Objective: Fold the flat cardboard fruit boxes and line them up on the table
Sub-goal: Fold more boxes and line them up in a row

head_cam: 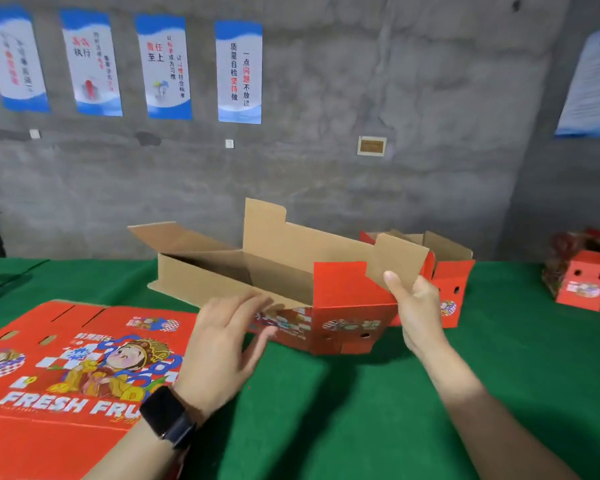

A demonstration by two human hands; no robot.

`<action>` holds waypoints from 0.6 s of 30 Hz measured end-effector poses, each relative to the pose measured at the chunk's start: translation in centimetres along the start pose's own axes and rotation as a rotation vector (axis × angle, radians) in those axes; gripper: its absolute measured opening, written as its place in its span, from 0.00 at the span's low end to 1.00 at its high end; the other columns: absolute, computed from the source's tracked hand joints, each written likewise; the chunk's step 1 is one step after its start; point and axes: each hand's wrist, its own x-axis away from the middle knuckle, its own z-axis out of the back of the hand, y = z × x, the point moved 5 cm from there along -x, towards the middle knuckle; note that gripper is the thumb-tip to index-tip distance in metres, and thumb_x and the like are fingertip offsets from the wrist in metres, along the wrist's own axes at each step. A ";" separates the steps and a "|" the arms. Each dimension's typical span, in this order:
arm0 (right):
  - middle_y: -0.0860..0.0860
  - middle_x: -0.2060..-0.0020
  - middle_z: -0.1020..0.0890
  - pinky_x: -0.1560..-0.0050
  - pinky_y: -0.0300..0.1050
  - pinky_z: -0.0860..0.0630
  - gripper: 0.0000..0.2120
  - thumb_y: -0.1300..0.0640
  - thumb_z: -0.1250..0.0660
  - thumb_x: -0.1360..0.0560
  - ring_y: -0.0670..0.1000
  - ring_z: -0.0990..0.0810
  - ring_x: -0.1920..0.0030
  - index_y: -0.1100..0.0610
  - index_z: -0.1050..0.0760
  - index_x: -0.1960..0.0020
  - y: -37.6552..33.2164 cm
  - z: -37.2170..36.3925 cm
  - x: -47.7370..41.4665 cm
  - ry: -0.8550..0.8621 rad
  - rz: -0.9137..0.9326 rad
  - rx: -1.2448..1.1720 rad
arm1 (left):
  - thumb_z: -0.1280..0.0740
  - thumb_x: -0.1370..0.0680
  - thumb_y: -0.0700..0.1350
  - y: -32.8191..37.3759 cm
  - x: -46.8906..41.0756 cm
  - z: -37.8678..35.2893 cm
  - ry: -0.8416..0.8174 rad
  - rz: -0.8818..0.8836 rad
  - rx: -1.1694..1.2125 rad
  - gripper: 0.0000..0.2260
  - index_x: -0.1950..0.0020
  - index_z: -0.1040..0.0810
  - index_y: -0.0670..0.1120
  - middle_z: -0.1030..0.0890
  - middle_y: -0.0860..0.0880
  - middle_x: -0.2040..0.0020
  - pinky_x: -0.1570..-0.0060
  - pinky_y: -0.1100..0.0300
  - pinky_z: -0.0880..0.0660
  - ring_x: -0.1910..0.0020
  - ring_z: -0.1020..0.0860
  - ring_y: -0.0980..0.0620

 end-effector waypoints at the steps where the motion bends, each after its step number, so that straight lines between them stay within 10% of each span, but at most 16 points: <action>1: 0.42 0.57 0.15 0.51 0.40 0.24 0.05 0.59 0.32 0.23 0.44 0.18 0.52 0.50 0.21 0.53 0.0 1.0 -0.5 0.021 -0.014 -0.024 | 0.39 0.23 0.53 0.4 -0.6 0.2 0.042 0.003 0.028 0.20 0.43 0.21 0.40 0.20 0.45 0.46 0.43 0.57 0.33 0.47 0.25 0.48; 13: 0.52 0.49 0.17 0.36 0.56 0.27 0.09 0.63 0.32 0.24 0.55 0.20 0.43 0.51 0.21 0.49 1.6 7.0 -1.3 0.018 -0.223 -0.007 | 0.27 0.28 0.44 1.6 -4.3 -3.3 -0.143 0.162 0.008 0.19 0.39 0.23 0.41 0.20 0.42 0.44 0.38 0.49 0.32 0.42 0.24 0.40; 18: 0.47 0.55 0.16 0.51 0.36 0.23 0.11 0.64 0.33 0.23 0.44 0.17 0.52 0.48 0.22 0.55 1.4 6.2 1.1 0.116 -0.211 -0.042 | 0.28 0.30 0.47 7.5 -3.9 -5.0 -0.041 0.022 0.038 0.26 0.35 0.26 0.38 0.26 0.40 0.35 0.30 0.43 0.40 0.33 0.30 0.40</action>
